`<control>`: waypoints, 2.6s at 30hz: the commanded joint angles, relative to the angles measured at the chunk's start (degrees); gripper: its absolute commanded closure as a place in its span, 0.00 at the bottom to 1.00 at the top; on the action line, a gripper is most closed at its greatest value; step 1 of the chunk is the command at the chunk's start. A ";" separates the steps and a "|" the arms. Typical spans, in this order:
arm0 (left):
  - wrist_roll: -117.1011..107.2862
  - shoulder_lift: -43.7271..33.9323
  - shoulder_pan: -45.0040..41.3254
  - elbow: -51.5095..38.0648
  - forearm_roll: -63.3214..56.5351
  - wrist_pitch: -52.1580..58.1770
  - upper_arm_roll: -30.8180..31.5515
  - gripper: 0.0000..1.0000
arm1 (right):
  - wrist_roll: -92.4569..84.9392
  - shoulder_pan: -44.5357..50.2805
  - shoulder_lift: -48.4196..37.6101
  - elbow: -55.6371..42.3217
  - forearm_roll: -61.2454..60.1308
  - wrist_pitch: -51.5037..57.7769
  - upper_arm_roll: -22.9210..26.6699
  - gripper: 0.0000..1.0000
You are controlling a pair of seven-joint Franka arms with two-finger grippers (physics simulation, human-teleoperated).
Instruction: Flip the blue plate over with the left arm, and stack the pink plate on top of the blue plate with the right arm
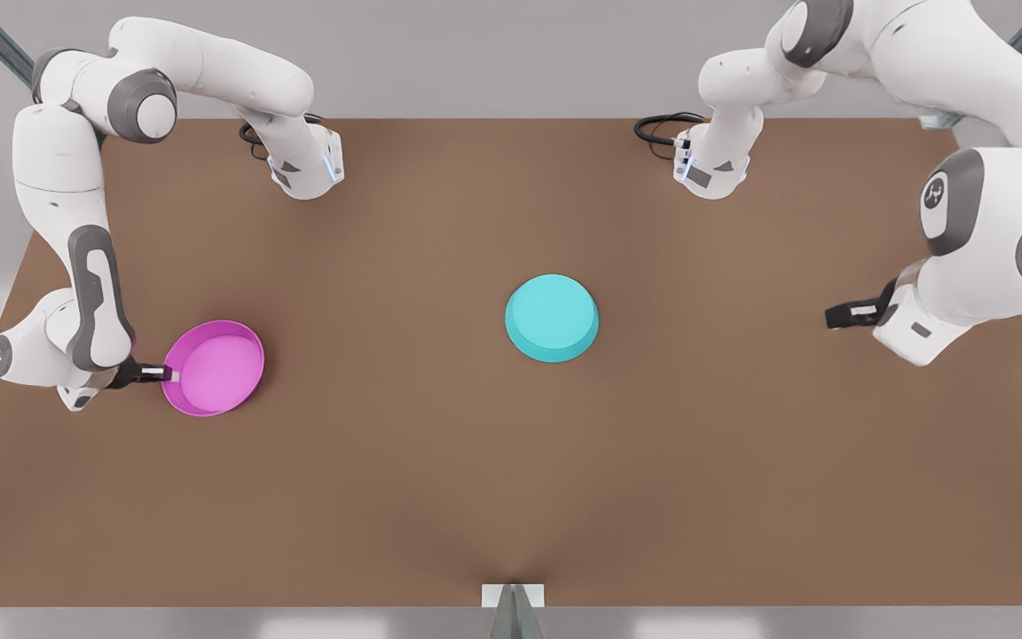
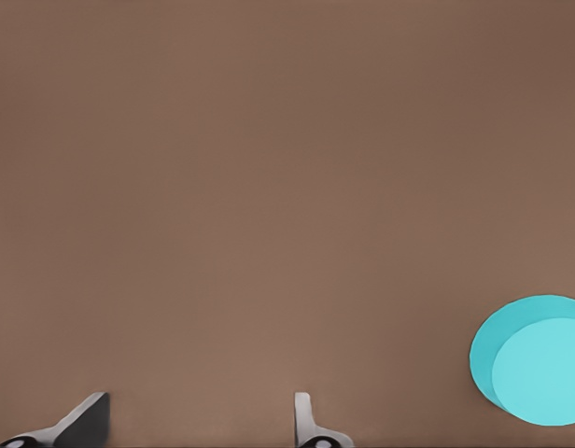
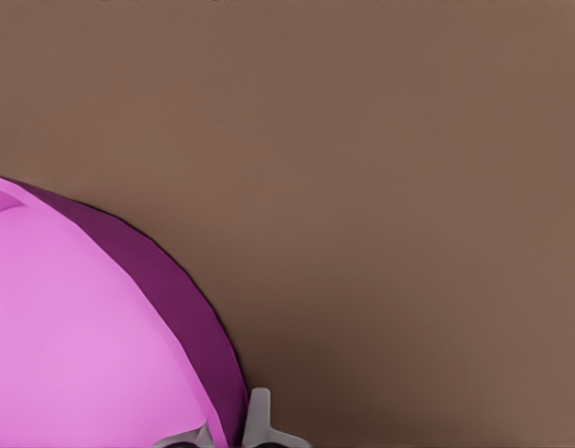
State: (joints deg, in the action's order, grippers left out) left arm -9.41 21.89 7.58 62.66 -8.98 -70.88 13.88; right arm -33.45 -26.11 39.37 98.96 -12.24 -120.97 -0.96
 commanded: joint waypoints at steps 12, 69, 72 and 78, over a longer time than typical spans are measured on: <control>0.00 0.09 -0.02 0.00 0.64 -0.05 0.00 0.00 | -0.57 0.09 0.01 -0.43 0.64 -0.06 0.08 0.79; 0.09 0.79 0.16 -0.09 0.46 -0.14 0.00 0.00 | 1.54 18.46 -0.52 -4.30 -15.71 11.81 -1.50 0.79; 0.09 0.79 0.16 -0.09 0.46 -0.14 0.00 0.00 | 1.63 19.34 -0.61 -4.12 -15.71 11.81 -2.64 0.79; 0.09 0.79 0.16 -0.09 0.37 -0.14 0.00 0.00 | 4.88 24.88 -0.69 -4.03 -16.59 11.37 -4.32 0.79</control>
State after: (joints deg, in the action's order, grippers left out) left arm -9.32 22.68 7.73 62.58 -8.59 -71.02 13.88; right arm -28.70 -0.43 38.67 94.84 -29.14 -109.62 -5.26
